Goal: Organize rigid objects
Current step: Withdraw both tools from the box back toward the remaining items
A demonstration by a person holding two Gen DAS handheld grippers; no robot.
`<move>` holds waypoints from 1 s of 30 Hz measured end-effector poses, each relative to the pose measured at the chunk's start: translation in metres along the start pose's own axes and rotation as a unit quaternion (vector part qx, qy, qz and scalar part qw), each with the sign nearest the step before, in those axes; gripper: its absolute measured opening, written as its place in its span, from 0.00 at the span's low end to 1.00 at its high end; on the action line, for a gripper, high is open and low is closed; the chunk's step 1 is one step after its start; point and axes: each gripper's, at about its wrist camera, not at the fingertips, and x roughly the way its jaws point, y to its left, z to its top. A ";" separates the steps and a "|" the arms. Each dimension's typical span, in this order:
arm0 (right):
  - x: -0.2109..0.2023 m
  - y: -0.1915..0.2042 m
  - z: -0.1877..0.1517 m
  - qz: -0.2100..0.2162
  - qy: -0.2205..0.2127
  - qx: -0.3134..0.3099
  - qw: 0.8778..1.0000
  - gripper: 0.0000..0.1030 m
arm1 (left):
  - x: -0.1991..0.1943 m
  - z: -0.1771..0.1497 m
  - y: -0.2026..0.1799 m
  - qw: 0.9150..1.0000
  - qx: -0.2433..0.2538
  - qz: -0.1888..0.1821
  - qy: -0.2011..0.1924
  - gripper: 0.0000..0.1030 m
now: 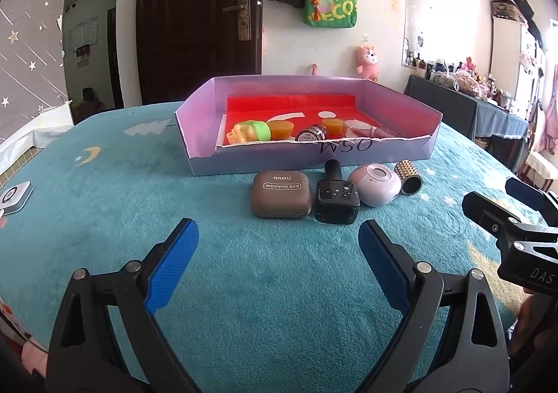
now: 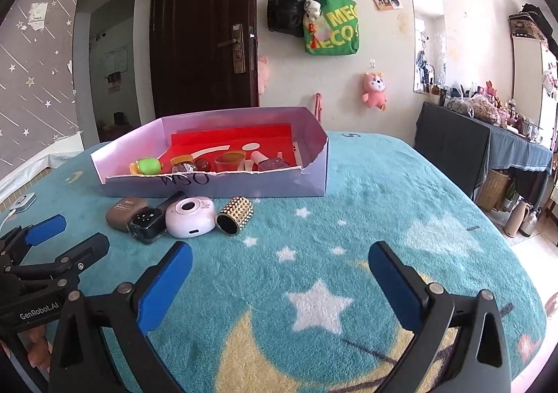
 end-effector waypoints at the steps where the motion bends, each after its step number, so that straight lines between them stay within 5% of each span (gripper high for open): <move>1: 0.000 0.000 0.000 0.000 0.000 0.000 1.000 1.00 | 0.000 0.000 0.000 1.000 -0.001 -0.001 0.001 0.91; 11: 0.002 -0.002 -0.001 0.002 0.006 0.000 1.000 1.00 | 0.006 0.003 0.005 1.000 -0.011 -0.011 0.024 0.91; 30: 0.032 -0.017 0.036 0.015 0.085 0.017 0.996 1.00 | 0.040 0.044 0.028 0.995 -0.003 -0.023 0.098 0.91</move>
